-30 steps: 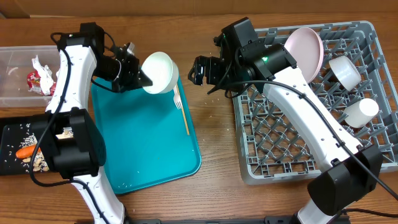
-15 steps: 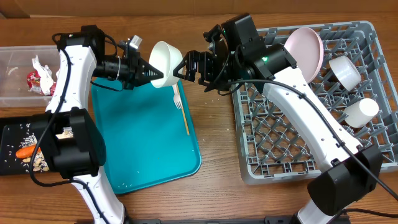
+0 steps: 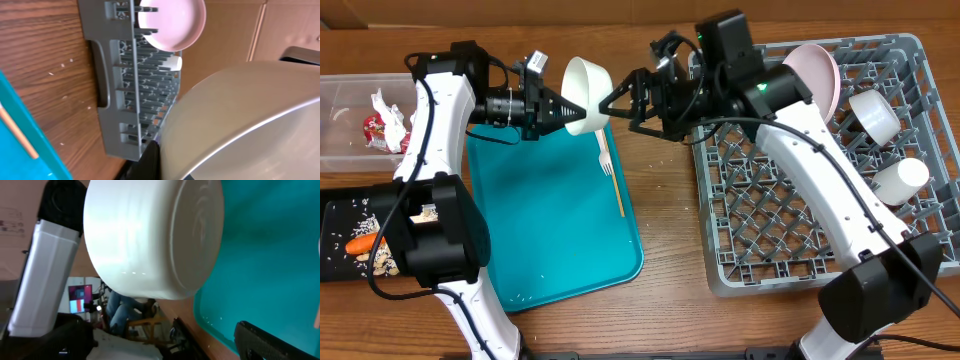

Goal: Sort waste into correct bins and load items into the dishwasher rack
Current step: 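Lift the bowl and carry it right toward the right gripper, then grasp the bowl's rim with the right gripper from the left gripper, then open the left gripper and carry the bowl right over the rack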

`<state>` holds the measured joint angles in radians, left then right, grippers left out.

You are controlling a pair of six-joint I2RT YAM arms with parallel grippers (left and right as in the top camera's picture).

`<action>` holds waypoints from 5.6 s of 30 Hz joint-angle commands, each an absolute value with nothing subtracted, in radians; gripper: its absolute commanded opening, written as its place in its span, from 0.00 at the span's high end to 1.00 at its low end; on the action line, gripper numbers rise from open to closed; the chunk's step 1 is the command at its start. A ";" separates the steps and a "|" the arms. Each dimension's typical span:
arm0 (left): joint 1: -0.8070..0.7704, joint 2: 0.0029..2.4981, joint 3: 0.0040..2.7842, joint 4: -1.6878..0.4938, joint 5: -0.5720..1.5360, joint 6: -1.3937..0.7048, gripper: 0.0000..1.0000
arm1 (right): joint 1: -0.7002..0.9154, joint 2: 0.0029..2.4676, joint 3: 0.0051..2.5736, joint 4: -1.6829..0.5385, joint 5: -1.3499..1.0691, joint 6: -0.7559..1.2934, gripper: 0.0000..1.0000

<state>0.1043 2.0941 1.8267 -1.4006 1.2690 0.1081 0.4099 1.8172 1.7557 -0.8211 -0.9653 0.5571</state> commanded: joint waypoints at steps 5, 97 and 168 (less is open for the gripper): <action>0.097 2.074 1.848 -1.443 1.399 0.128 0.96 | 0.381 1.826 1.783 -0.812 -1.034 0.553 0.00; -0.174 2.004 1.849 -1.330 0.504 -0.266 0.36 | 0.561 1.898 1.783 -1.036 -0.020 0.604 0.96; -0.100 1.969 1.966 -1.388 0.304 -0.233 0.00 | 0.033 1.655 1.738 -1.694 0.938 0.955 0.96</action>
